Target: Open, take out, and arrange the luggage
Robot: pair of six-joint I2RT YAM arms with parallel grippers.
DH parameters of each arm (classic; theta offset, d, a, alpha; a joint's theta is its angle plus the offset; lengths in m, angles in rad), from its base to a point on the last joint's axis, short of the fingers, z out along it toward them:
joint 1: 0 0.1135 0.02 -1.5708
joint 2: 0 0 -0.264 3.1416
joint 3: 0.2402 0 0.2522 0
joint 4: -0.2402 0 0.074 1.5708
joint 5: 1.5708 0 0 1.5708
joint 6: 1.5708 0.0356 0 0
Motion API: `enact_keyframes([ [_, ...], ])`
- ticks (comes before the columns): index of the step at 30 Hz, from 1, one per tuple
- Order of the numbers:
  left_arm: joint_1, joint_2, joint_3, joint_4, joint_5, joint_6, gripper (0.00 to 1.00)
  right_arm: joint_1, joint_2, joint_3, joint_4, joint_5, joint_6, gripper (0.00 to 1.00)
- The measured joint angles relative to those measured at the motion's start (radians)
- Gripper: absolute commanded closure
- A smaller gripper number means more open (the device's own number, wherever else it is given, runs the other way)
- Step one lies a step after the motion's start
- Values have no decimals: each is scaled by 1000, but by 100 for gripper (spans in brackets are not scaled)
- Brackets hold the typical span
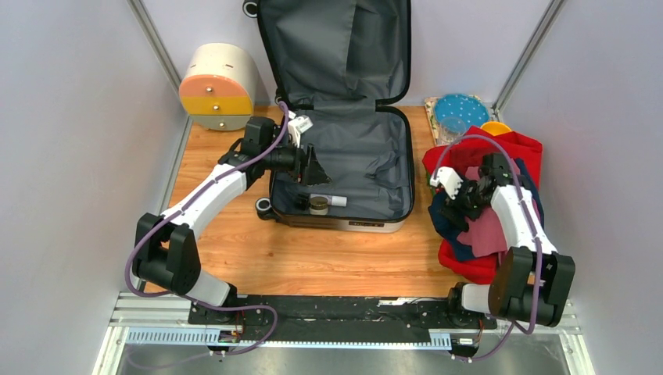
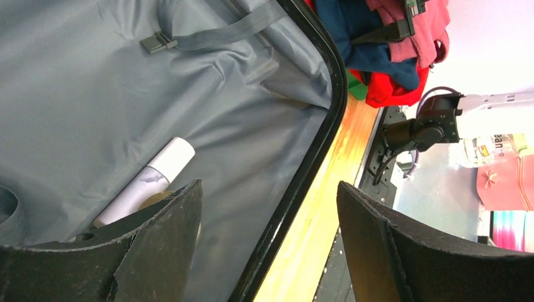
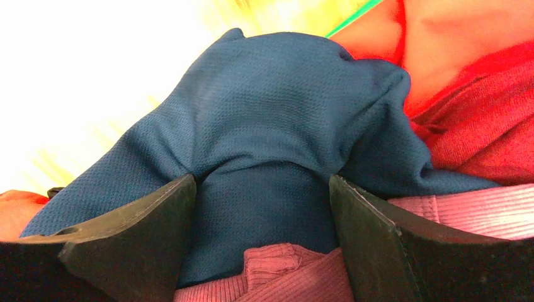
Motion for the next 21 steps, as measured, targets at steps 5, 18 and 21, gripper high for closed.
enact_keyframes([
  [5, 2, 0, 0, -33, -24, 40, 15, -103, 9, 18, -39, -13, -41, 17],
  [18, 47, -3, 35, -233, -104, 259, 14, -235, 19, 213, -223, -64, -51, 15],
  [21, 101, -17, 41, -227, -104, 254, 14, -235, -17, 291, -265, -116, -21, 14],
])
